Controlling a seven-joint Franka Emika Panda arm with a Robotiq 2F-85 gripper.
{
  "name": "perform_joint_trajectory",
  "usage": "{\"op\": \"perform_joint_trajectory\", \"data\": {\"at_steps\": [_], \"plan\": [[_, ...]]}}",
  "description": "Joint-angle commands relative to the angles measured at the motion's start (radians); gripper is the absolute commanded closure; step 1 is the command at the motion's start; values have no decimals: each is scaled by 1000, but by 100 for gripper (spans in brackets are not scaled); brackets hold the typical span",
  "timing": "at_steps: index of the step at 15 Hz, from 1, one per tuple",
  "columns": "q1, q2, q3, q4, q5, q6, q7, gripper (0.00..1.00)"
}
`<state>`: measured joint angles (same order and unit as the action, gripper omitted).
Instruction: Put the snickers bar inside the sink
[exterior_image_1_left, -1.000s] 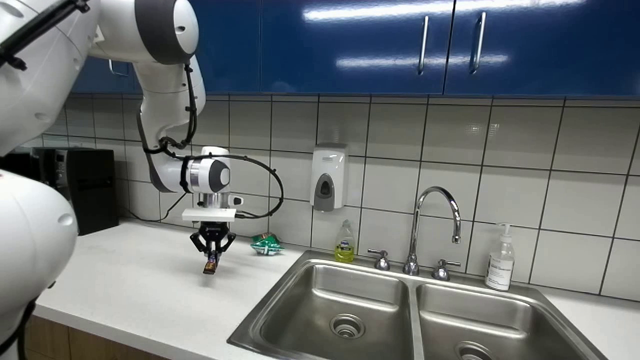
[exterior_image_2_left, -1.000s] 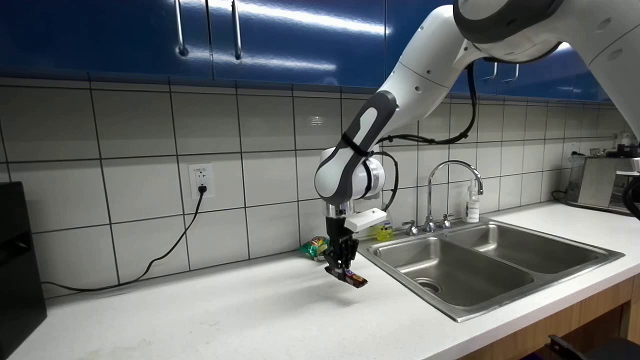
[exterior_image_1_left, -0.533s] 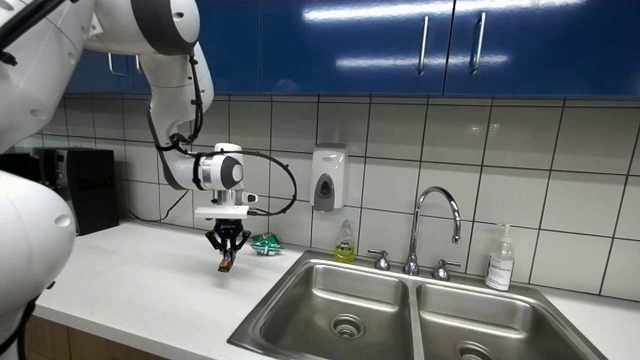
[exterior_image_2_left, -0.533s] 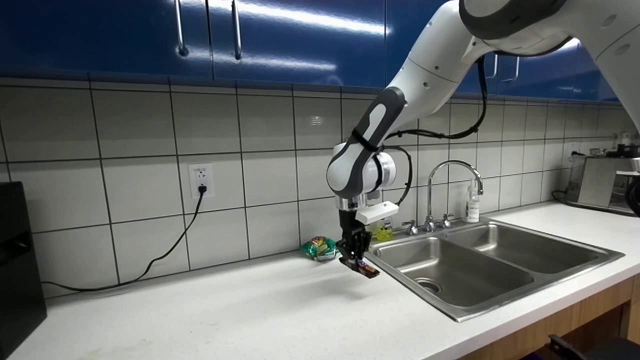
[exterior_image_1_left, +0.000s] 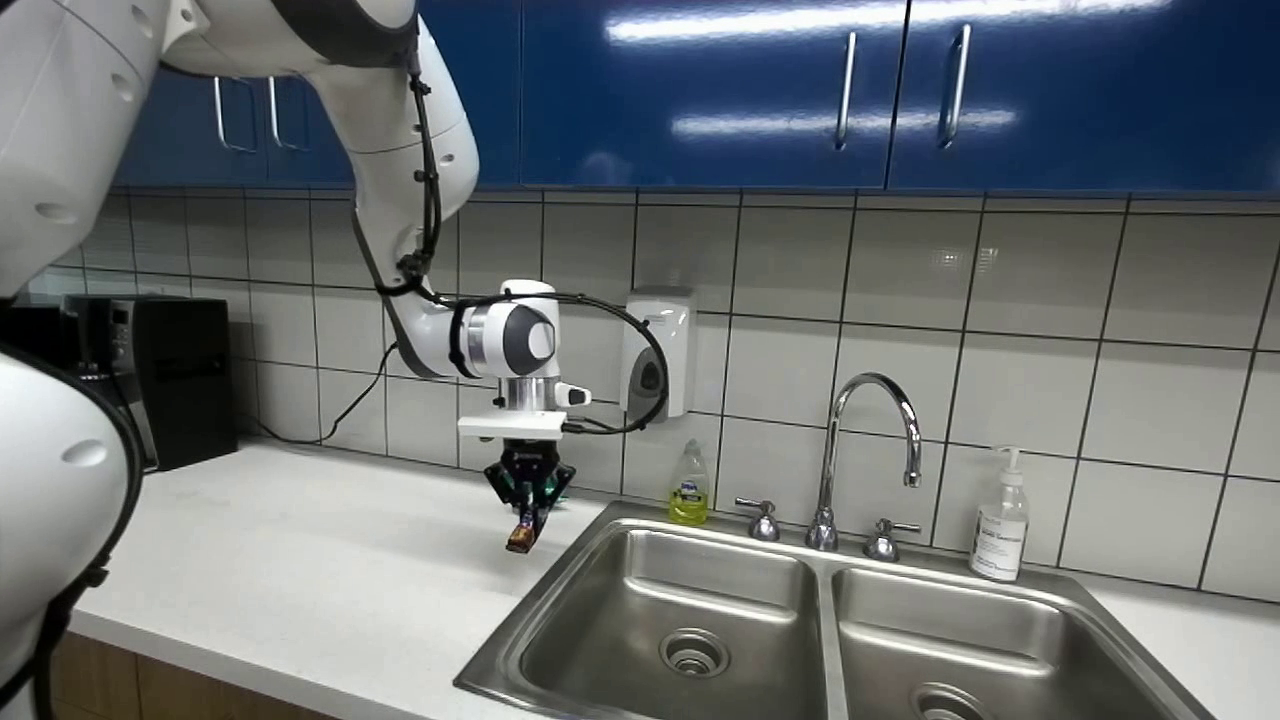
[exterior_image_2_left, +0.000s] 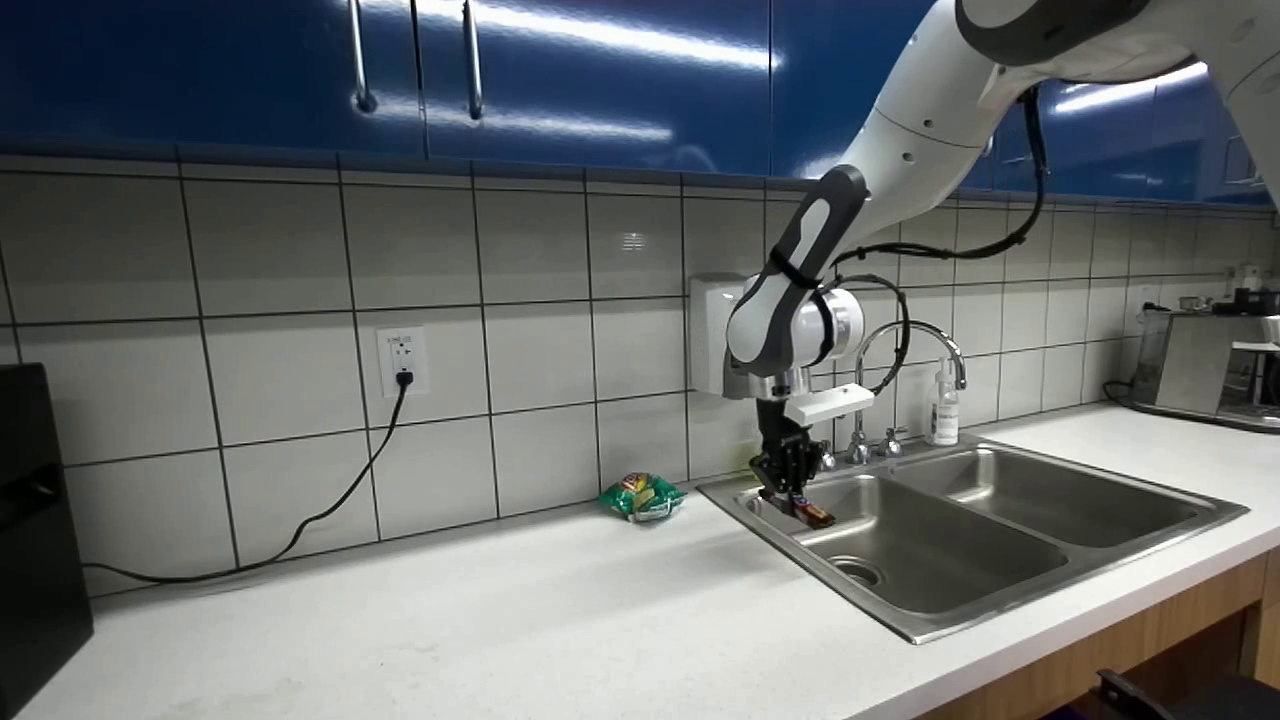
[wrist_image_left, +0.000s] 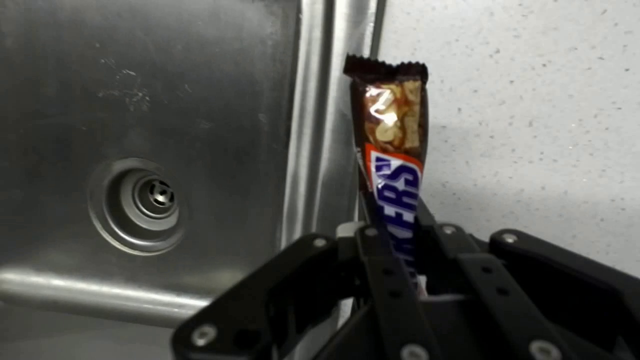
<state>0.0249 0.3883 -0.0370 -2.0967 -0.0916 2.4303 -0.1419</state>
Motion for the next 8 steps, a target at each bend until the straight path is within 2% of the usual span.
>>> {"op": "perform_joint_trajectory", "data": {"at_steps": [1,8], "plan": [[-57,-57,-21,-56,6,4,13,96],[-142,-33,-81,-62,14,23,14,96]]}}
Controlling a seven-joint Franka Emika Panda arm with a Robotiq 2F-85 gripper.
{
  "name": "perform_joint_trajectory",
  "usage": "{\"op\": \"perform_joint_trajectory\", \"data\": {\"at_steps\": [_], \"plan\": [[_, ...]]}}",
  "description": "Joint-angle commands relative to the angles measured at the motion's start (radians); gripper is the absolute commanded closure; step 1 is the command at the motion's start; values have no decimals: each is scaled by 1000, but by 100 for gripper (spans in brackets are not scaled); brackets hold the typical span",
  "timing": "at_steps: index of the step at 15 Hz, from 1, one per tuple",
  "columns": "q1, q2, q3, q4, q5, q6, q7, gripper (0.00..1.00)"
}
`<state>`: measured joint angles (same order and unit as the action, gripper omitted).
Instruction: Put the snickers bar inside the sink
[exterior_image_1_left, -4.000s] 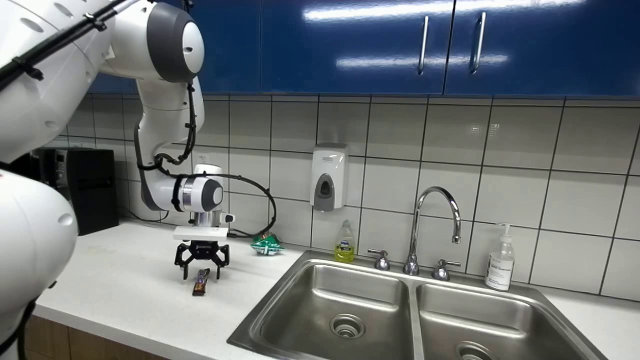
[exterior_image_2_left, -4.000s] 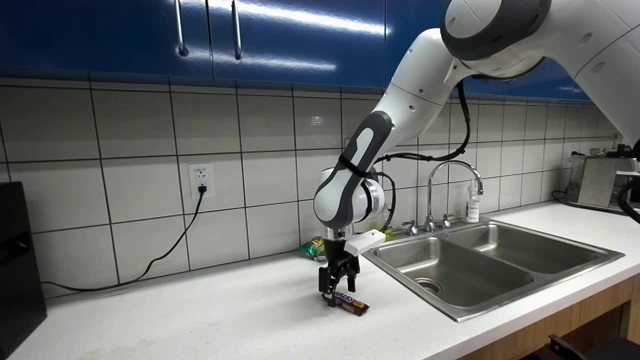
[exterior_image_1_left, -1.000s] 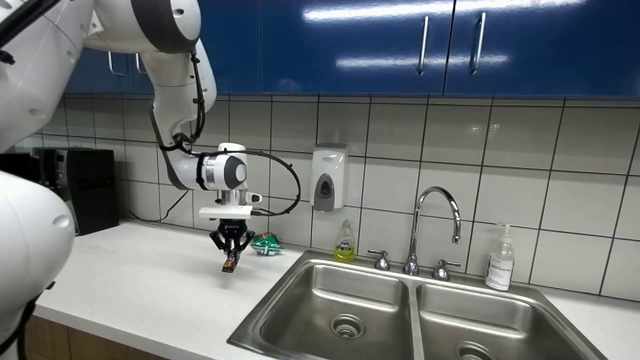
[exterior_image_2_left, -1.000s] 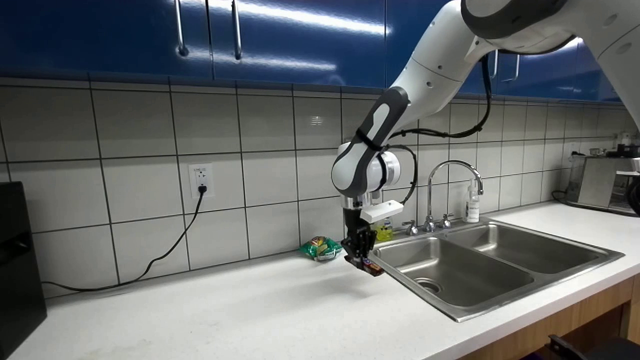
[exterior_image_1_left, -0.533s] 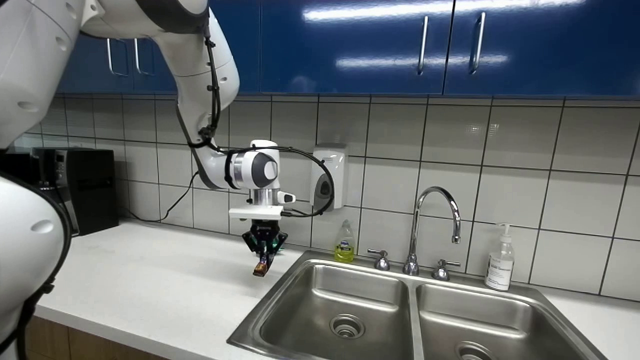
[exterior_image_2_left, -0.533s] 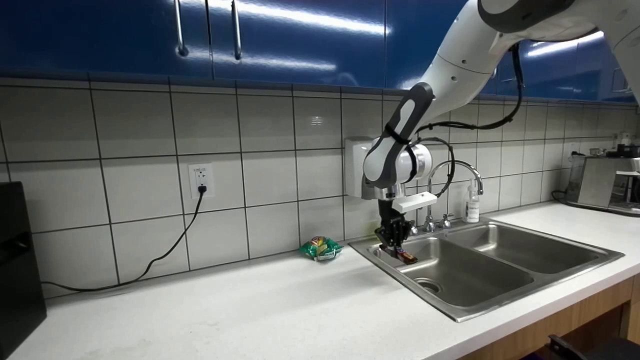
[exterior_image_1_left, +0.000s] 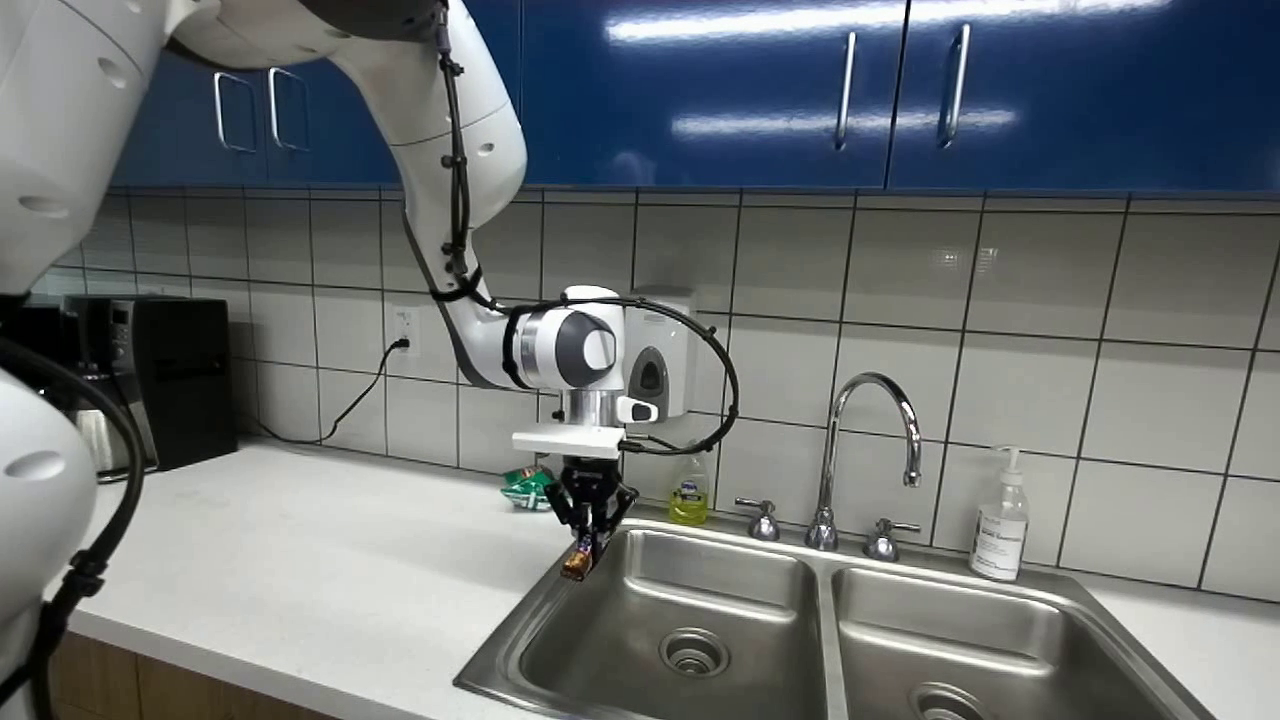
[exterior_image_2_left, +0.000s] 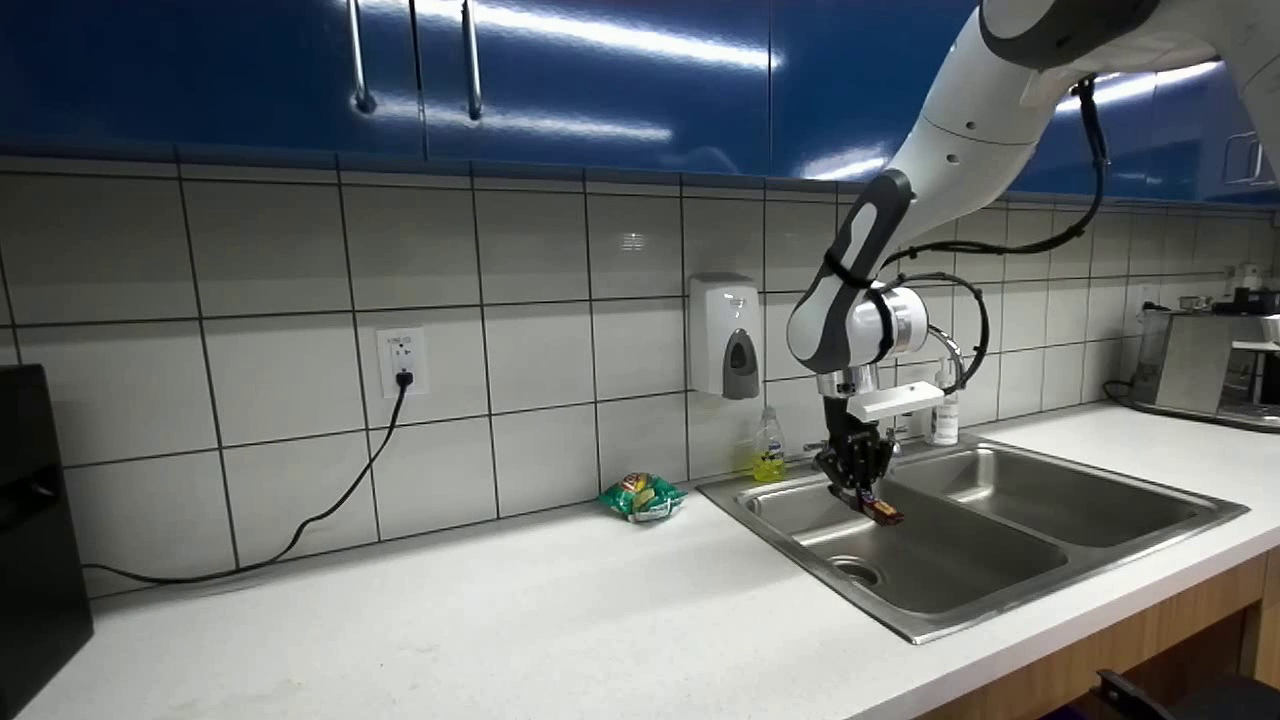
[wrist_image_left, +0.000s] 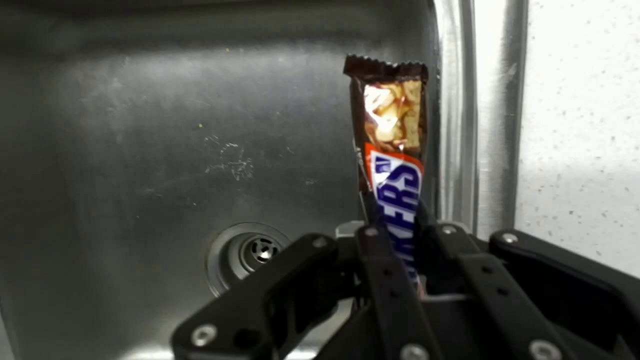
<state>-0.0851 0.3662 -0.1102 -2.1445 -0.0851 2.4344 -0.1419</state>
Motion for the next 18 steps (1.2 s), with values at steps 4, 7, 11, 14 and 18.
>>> {"op": "perform_joint_trajectory", "data": {"at_steps": [4,7,11,14,18], "plan": [[-60,43,-23,20,11,32,5,96],[-76,93,-30,51,12,54,8,96],[-92,176,-39,115,9,77,13,96],[-95,249,-47,171,0,86,24,96],[-106,335,-38,240,12,72,18,96]]}}
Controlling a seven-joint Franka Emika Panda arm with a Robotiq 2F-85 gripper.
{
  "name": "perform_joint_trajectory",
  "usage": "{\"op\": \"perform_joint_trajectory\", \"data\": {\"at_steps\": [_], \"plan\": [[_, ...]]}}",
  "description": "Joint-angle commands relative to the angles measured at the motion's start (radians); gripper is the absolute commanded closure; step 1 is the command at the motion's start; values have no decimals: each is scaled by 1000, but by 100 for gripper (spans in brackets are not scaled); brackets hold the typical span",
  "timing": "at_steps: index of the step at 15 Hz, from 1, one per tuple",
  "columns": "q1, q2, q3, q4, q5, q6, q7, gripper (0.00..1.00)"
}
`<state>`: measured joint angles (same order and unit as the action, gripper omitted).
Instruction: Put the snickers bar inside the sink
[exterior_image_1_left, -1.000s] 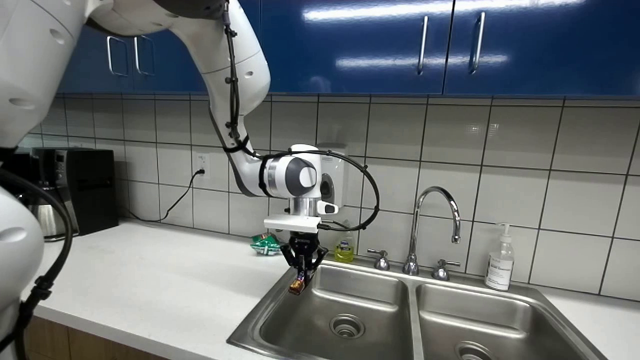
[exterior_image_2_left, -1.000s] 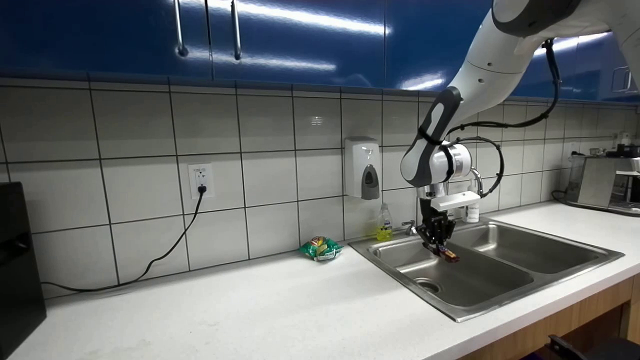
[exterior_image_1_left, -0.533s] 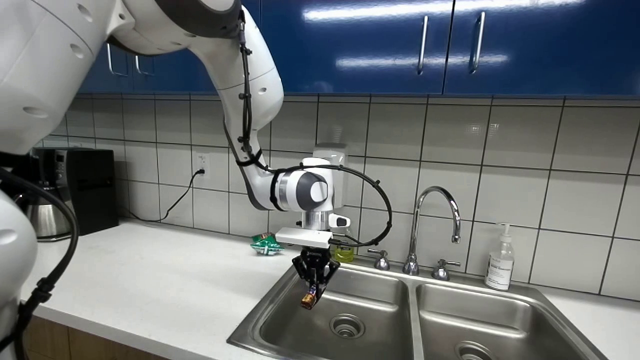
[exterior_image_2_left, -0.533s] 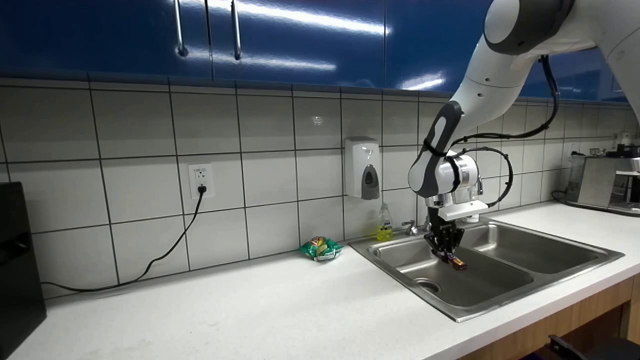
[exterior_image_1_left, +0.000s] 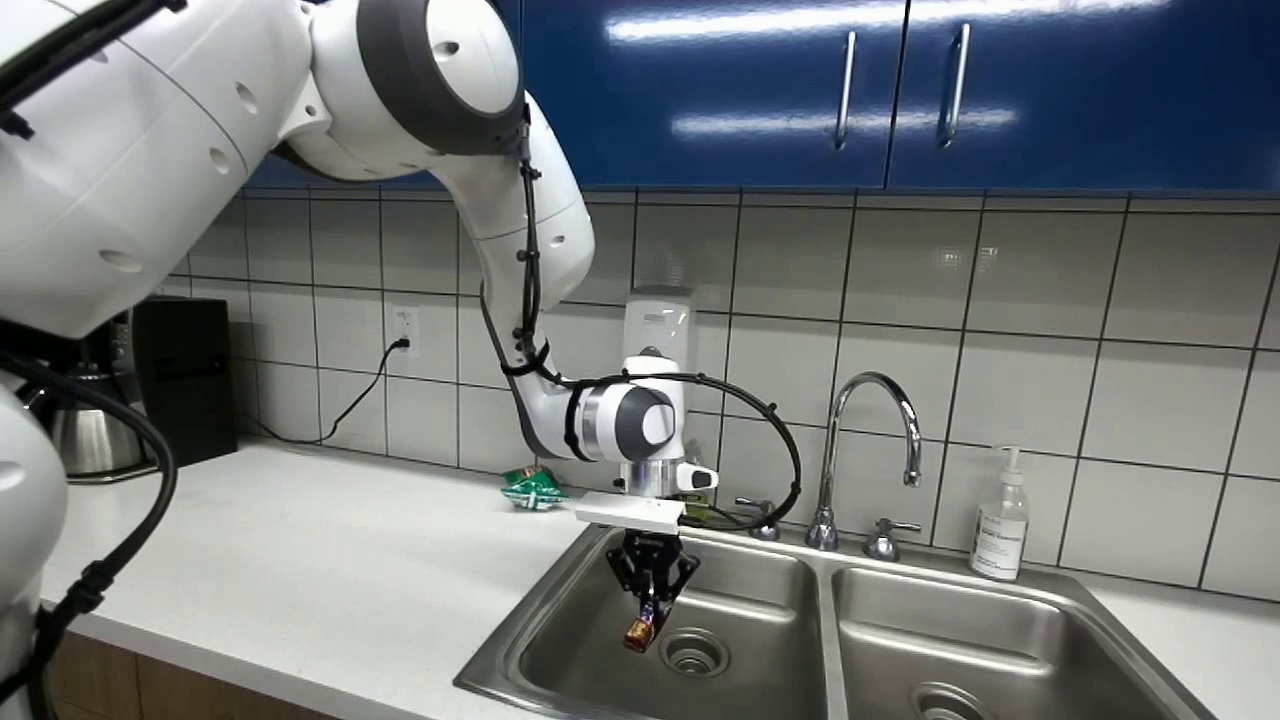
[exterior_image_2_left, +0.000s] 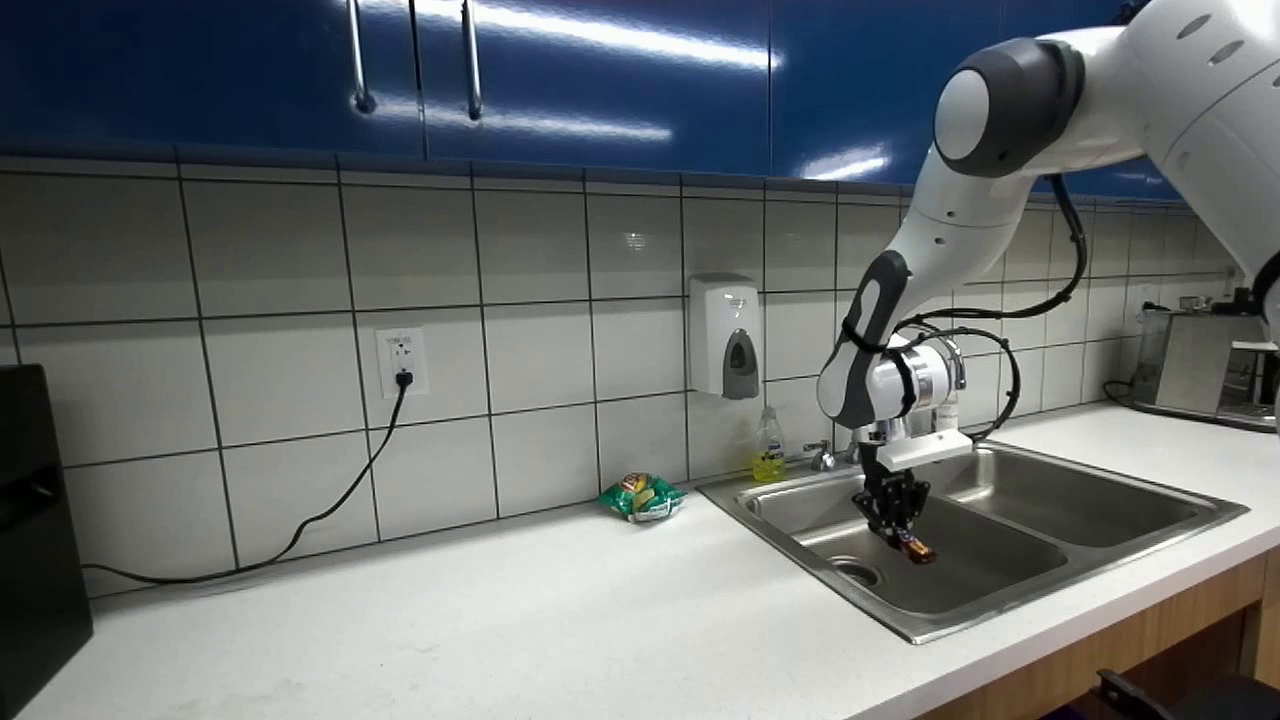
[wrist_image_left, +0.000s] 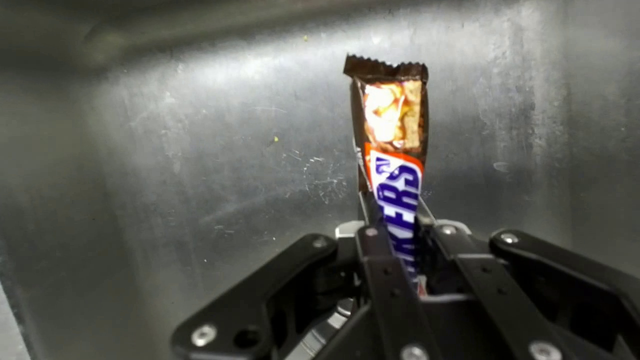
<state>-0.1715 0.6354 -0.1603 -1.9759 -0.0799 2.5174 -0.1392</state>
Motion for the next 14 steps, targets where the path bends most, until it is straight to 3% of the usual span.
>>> {"op": "perform_joint_trajectory", "data": {"at_steps": [1,14], "plan": [[-22,85,13,85,7,-13,12,96],[-35,241,23,180,25,-6,11,96]]}}
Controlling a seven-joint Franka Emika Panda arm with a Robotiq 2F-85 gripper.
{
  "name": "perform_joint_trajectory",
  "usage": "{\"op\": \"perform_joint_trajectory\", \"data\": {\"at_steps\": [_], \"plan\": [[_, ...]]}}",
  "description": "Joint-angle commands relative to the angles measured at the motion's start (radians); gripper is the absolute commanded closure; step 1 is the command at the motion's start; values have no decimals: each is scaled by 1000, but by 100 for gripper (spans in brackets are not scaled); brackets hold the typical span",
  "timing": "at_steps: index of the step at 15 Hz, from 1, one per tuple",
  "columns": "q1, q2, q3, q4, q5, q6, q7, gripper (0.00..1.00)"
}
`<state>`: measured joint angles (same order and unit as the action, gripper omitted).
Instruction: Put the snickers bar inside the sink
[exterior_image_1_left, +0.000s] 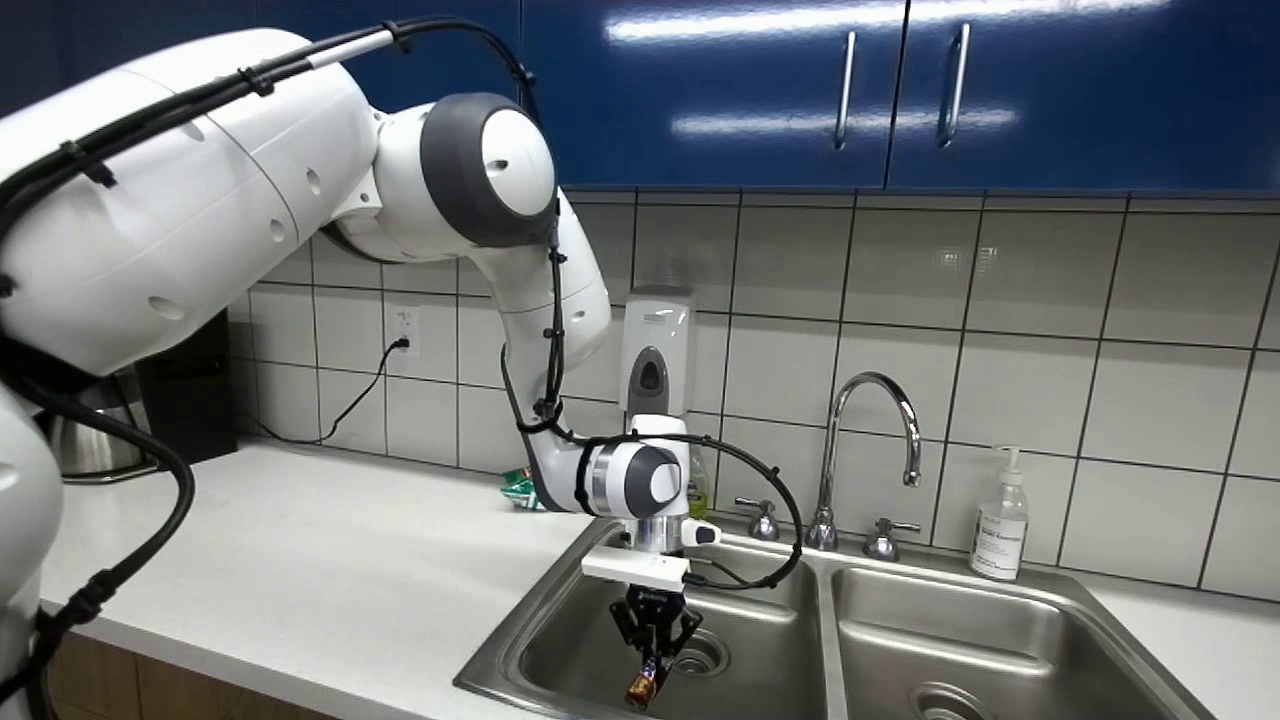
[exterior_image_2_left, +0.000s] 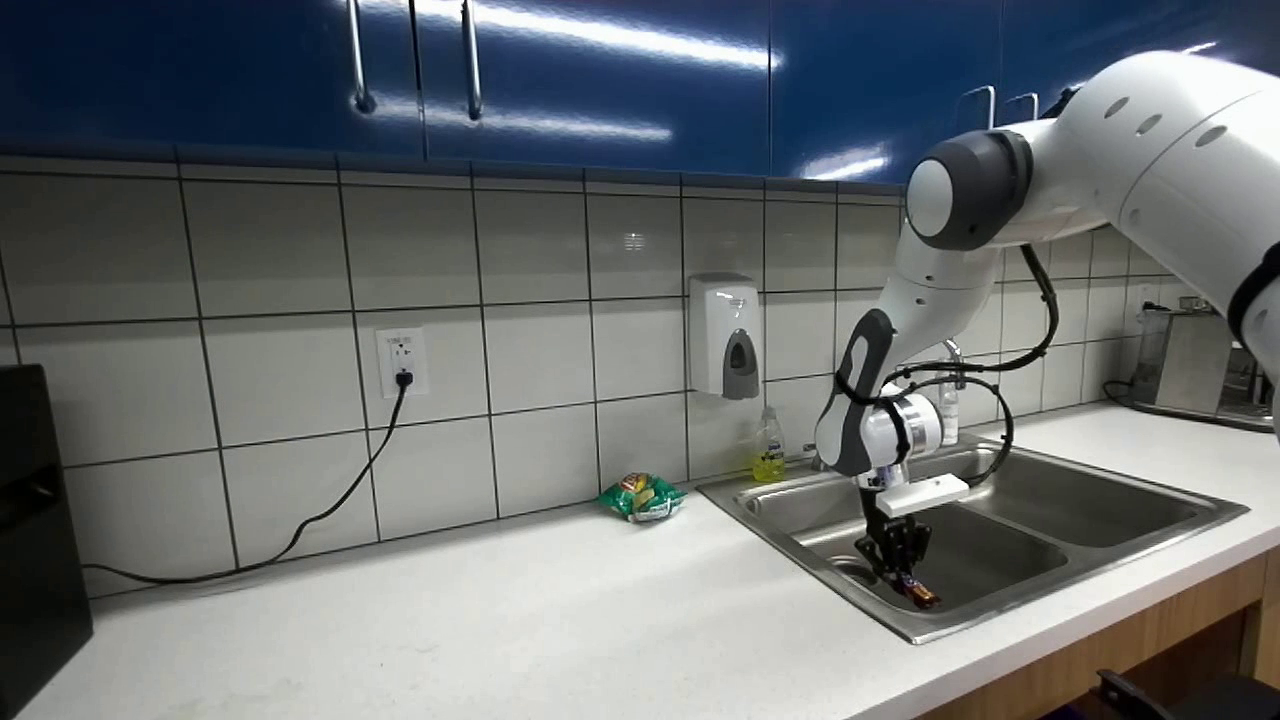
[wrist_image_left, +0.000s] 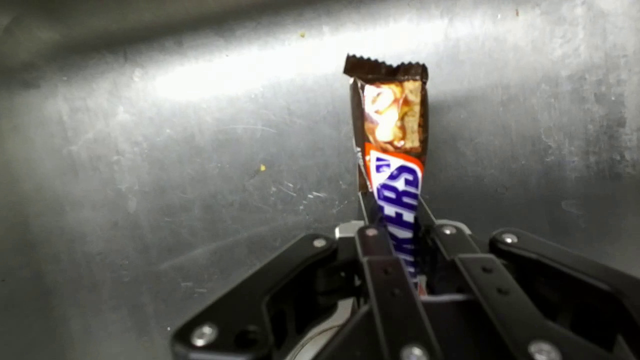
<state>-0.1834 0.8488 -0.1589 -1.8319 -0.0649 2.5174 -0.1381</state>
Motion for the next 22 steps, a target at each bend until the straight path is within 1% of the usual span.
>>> {"op": "perform_joint_trajectory", "data": {"at_steps": [1,7,22], "plan": [[-23,34,22,41,10,-5,9,96],[-25,62,29,60,12,-4,5,96],[-30,81,30,69,16,-6,2,96]]}}
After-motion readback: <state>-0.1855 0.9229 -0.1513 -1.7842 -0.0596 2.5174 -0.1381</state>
